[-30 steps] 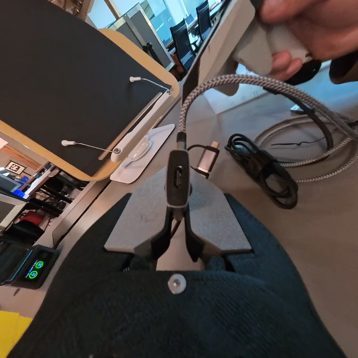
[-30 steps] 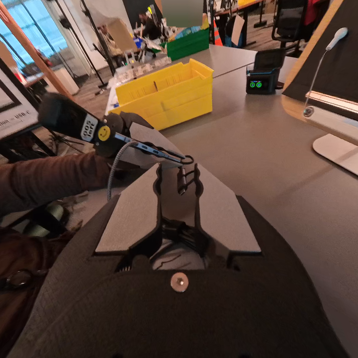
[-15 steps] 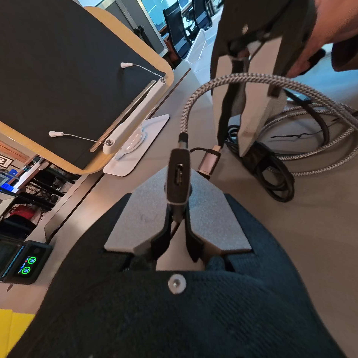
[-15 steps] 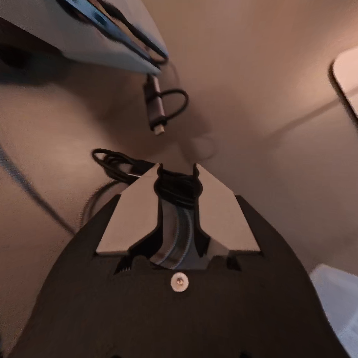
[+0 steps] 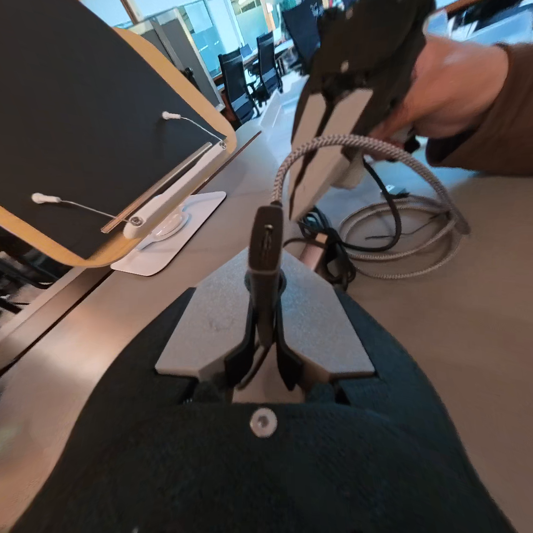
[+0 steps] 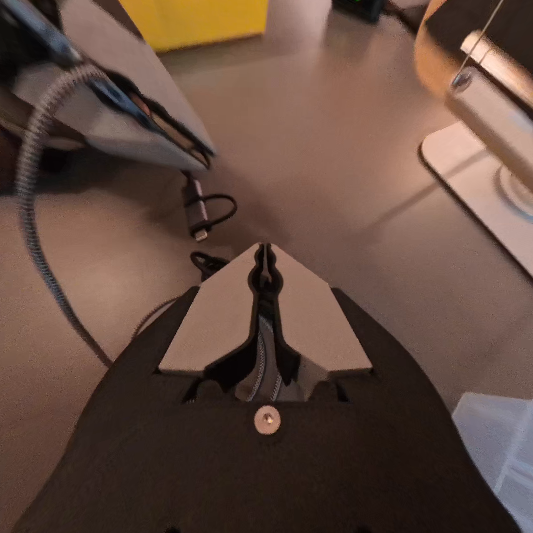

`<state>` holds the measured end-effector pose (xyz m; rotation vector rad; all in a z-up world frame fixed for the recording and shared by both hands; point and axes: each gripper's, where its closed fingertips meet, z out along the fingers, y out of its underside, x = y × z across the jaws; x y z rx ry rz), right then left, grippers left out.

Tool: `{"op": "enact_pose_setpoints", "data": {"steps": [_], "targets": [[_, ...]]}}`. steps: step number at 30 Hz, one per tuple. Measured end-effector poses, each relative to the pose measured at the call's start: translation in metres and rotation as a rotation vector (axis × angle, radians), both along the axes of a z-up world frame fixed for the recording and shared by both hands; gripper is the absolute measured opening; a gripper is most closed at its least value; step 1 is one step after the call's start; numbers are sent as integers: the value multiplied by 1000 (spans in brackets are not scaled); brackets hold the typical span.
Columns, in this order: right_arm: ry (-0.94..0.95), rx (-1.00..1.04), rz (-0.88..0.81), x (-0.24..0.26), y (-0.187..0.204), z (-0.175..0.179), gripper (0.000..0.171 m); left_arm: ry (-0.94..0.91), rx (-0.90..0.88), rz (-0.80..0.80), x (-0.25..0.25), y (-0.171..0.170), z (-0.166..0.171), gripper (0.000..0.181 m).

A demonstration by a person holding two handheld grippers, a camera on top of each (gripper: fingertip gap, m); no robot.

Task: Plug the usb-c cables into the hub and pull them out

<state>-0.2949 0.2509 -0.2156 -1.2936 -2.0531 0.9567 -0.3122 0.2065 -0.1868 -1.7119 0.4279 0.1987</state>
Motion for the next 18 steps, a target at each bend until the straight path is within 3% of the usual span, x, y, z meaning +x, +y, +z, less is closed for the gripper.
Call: {"op": "enact_pose_setpoints", "data": {"steps": [4, 6, 12, 18], "targets": [[-165, 130, -147, -2, 22, -37, 6, -118, 42, -61, 3, -5, 11, 4], [-180, 113, -165, -4, 25, -38, 10, -140, 15, -77, 5, -5, 9, 4], [143, -170, 96, -2, -30, 35, 18, -137, -52, -121, 18, -3, -2, 4], [179, -415, 200, 8, -46, 60, 17, -143, -14, -125, 19, -4, 5, 3]]}}
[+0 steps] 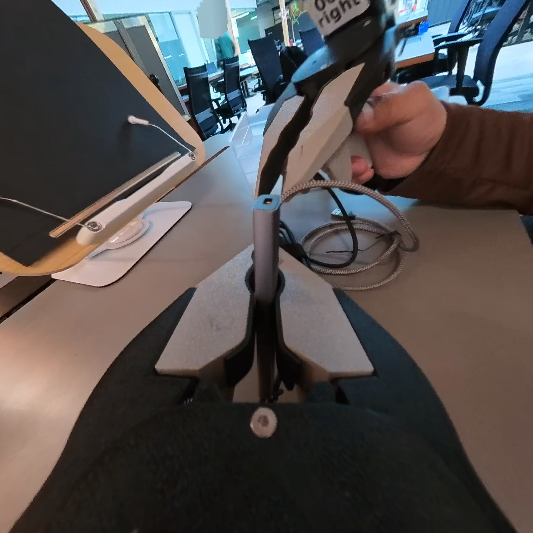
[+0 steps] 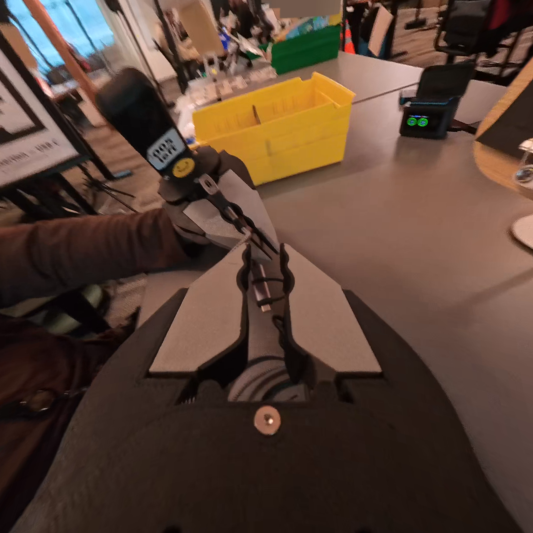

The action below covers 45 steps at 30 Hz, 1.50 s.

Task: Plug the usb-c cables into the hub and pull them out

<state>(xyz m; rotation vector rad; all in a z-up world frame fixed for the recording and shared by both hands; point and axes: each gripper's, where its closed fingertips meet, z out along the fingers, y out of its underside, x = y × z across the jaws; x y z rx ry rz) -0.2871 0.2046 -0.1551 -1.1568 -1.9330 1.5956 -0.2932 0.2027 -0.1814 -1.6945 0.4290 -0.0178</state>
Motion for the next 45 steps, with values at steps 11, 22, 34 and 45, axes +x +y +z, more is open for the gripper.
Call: {"op": "enact_pose_setpoints", "data": {"steps": [11, 22, 34, 45], "targets": [[-76, -238, 172, 11, -17, 8, 24, 7, -3, -21, 5, 0, -1, 4], [-150, -34, -40, -4, 8, -23, 0, 47, -45, 6, 4, 5, -12, 4], [-16, 92, -152, -7, 21, -8, 0, 180, -95, 127, -13, 8, -25, 7], [155, 367, -3, 6, -25, -3, 5, 363, -173, 284, -35, 11, -42, 8]]}}
